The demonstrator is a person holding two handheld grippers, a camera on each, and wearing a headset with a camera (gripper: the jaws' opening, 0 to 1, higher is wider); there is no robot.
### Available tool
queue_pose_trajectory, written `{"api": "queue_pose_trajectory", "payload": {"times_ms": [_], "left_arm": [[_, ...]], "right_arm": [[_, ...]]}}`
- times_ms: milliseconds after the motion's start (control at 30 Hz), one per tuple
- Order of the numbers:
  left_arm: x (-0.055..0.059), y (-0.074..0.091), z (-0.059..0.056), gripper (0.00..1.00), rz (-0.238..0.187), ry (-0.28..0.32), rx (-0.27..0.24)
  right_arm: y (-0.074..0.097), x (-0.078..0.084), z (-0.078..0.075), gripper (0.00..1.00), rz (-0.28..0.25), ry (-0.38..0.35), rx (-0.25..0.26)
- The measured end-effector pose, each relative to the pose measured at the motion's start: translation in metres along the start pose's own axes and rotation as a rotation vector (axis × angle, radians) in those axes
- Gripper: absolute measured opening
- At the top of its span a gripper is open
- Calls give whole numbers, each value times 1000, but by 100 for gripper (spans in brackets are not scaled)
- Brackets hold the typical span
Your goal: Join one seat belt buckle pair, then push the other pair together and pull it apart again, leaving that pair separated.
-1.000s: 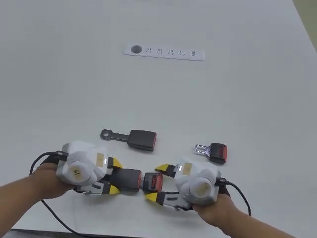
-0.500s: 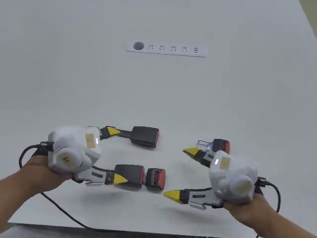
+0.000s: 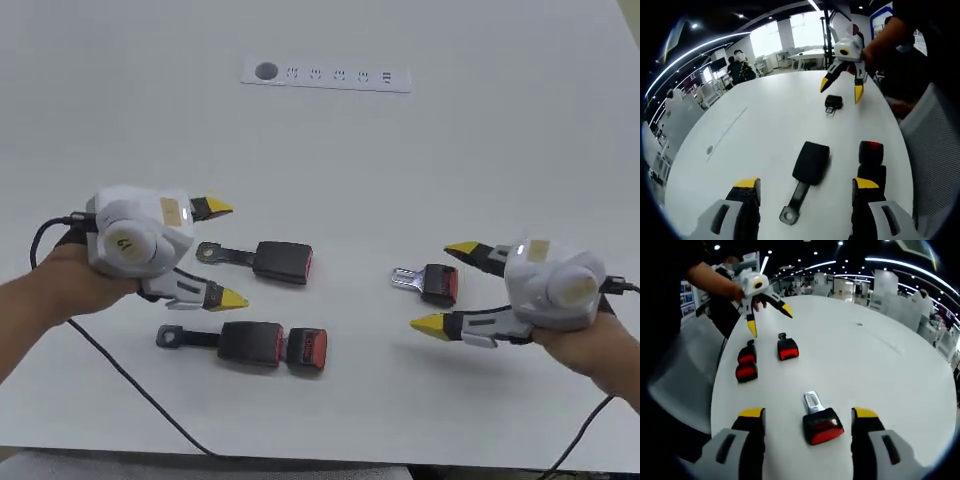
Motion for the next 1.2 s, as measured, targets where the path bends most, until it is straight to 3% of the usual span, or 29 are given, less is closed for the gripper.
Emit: {"api": "queue_pose_trajectory", "payload": {"times_ms": [67, 233, 300, 500, 533, 600, 767, 900, 1000, 1033, 1200], "left_arm": [[1, -7, 1, 77, 13, -26, 30], [6, -24, 0, 76, 47, -57, 82], [8, -33, -3, 76, 59, -103, 121], [11, -58, -3, 67, 82, -114, 183], [10, -61, -2, 66, 85, -107, 190], [8, -66, -2, 63, 74, -106, 198], [8, -71, -6, 51, 68, -100, 253], [7, -72, -5, 47, 57, -103, 262], [5, -72, -4, 36, 56, -108, 270], [4, -74, -4, 36, 46, -116, 264], [5, -74, -5, 35, 53, -126, 264]], "right_arm": [[1, 9, -6, 72, 4, -47, -17], [0, 20, -12, 71, 34, -59, -37], [-1, 21, -11, 70, 47, -50, -51], [-9, 23, -10, 65, 85, -22, -100], [-12, 17, -10, 64, 39, 12, -112], [-10, 20, -12, 62, 68, 4, -111], [-9, 20, -12, 52, 77, 36, -146], [-10, 20, -12, 44, 79, 52, -162], [-11, 20, -16, 38, 84, 75, -157], [-10, 20, -19, 37, 90, 100, -150], [-8, 23, -18, 36, 67, 91, -166]]}}
Point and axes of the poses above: the centre of the closed fingertips' face, and the gripper's own axes: y roughly backward along the fingers, z roughly to its left, x roughly out of its underside, the point moved 5 cm from there along y, roughly backward along the fingers, and after that the axes turned 8 degrees about -x, right-handed, at the moved point
